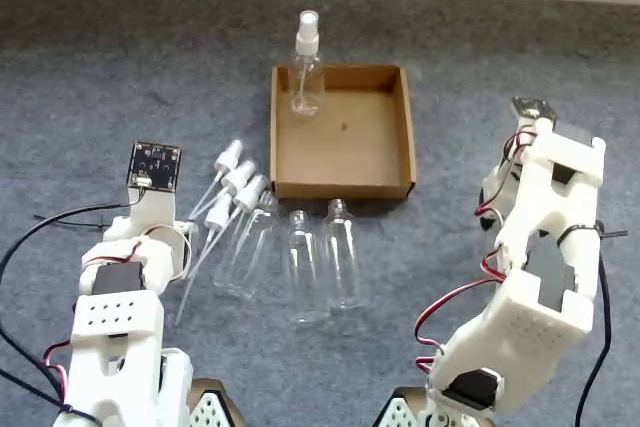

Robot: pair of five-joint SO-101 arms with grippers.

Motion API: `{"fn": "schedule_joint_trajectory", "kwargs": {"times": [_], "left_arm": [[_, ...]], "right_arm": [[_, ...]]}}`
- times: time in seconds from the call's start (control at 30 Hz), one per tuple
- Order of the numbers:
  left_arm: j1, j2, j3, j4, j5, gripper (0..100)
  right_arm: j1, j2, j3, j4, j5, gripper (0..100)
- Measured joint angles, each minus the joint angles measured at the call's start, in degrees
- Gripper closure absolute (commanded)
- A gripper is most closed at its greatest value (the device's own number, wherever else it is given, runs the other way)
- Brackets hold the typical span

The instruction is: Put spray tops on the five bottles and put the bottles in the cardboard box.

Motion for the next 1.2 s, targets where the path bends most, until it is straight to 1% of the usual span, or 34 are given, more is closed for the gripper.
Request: {"fn": "schedule_joint_trajectory", "kwargs": {"times": [0.13,0.23,0.57,0.7,0.87,1.0,1.17,1.2], "left_arm": [[0.00,0.00,0.00,0.00,0.00,84],[0.00,0.00,0.00,0.00,0.00,84],[0.00,0.00,0.00,0.00,0.00,84],[0.00,0.00,0.00,0.00,-0.09,84],[0.00,0.00,0.00,0.00,-0.09,84],[0.00,0.00,0.00,0.00,-0.09,84],[0.00,0.00,0.00,0.00,-0.09,84],[0.00,0.00,0.00,0.00,-0.09,84]], "right_arm": [[0.00,0.00,0.00,-0.09,-1.05,85.1],[0.00,0.00,0.00,-0.35,-1.05,87.5],[-0.09,0.00,0.00,-0.53,-1.05,87.4],[-1.23,0.00,-0.44,-3.96,-0.97,87.8],[-4.57,0.00,-1.23,-5.36,2.46,87.6],[-4.84,0.00,-1.14,-5.54,5.36,87.2],[-4.66,0.00,-1.14,-5.54,6.24,78.1],[-4.66,0.00,-1.14,-5.54,6.24,77.5]]}}
